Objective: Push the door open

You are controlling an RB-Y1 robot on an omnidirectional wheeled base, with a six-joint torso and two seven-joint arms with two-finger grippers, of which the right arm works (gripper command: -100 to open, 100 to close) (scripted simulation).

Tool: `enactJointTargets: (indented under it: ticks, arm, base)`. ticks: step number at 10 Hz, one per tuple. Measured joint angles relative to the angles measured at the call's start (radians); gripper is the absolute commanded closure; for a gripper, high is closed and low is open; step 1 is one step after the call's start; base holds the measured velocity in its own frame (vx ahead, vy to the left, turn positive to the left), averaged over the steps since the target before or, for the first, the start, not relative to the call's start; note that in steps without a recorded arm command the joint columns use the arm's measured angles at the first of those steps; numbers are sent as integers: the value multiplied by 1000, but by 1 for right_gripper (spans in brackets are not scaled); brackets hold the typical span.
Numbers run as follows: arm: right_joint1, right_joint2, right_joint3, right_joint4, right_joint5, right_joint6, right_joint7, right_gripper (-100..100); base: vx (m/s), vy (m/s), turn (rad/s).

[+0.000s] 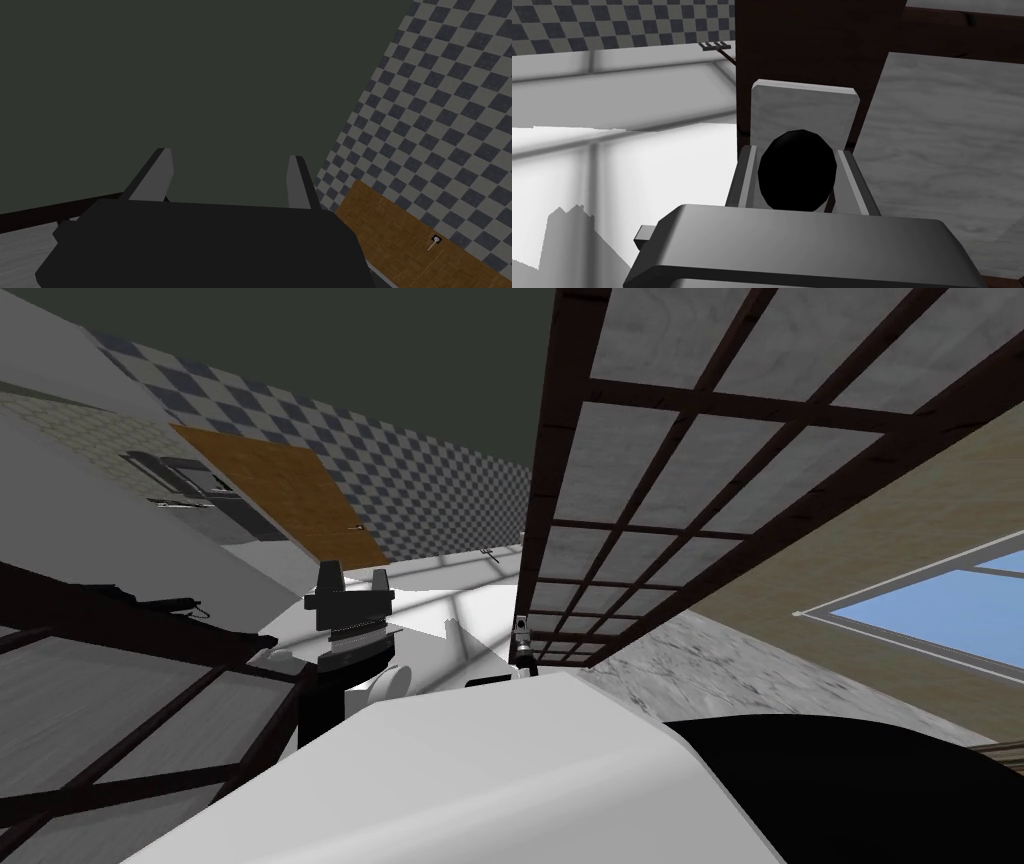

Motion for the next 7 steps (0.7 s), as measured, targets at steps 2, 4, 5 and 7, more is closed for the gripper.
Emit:
enactJointTargets:
  ticks: [2,4,5,7]
  arm:
    - [-6,-6,-23,-2,-14,-1,9,100]
    - [-3,-7,-44,-7,-27,-13,13,100]
    - [-3,-6,-58,-9,-36,-13,19,100]
    - [-1,5,-83,-18,-51,-16,29,100]
  base:
    - [204,88,-77]
    - [212,80,-64]
    - [217,52,-75]
    - [135,37,-60]
